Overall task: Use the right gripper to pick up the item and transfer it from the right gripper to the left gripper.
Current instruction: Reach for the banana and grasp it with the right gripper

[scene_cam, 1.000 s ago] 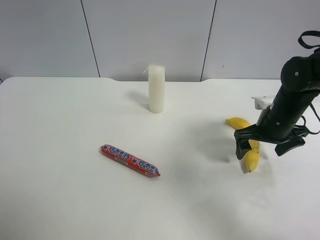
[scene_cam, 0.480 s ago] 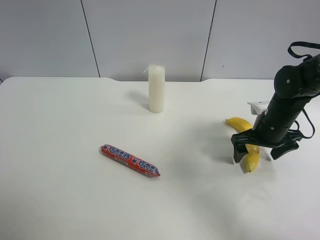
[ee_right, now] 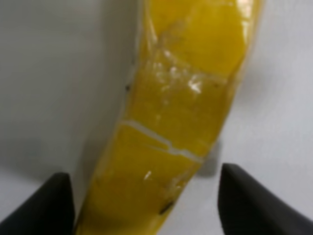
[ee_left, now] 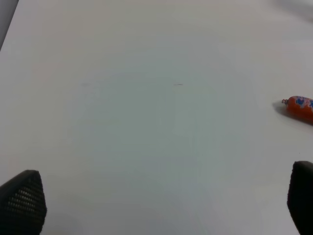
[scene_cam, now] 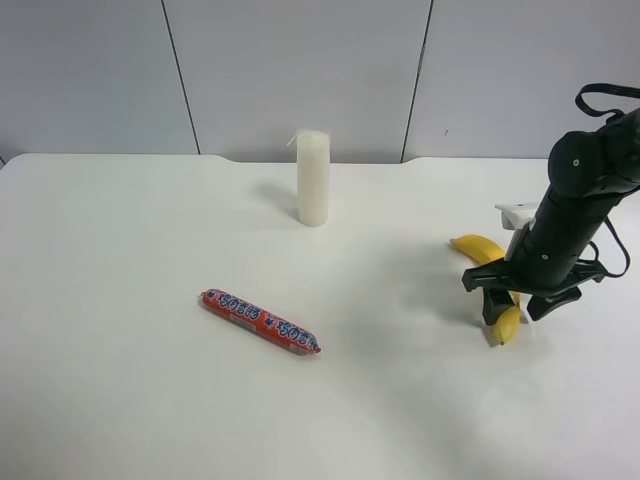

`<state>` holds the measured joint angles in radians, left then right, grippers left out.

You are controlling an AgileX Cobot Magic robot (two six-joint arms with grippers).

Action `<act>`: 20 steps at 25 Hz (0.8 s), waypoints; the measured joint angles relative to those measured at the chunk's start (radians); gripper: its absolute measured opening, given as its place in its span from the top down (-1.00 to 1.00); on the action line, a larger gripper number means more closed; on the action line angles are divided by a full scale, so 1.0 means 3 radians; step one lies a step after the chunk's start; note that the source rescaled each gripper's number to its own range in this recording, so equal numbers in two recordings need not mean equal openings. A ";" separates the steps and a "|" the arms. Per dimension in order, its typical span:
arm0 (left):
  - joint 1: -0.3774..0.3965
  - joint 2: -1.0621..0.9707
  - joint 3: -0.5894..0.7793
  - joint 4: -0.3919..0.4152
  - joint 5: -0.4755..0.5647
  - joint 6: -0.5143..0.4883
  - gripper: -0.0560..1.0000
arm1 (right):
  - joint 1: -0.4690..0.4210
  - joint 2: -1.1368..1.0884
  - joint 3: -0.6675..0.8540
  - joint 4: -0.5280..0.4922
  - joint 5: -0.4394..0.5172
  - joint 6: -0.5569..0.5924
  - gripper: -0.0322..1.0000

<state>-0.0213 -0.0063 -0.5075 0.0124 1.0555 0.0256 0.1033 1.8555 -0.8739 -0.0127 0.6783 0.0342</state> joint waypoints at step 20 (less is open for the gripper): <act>0.0000 0.0000 0.0000 0.0000 0.0000 0.0000 -1.00 | 0.0006 -0.0048 0.0000 0.0000 0.0089 -0.0023 0.94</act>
<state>-0.0213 -0.0063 -0.5075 0.0124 1.0555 0.0256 0.1050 1.8409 -0.8739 -0.0127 0.7050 0.0272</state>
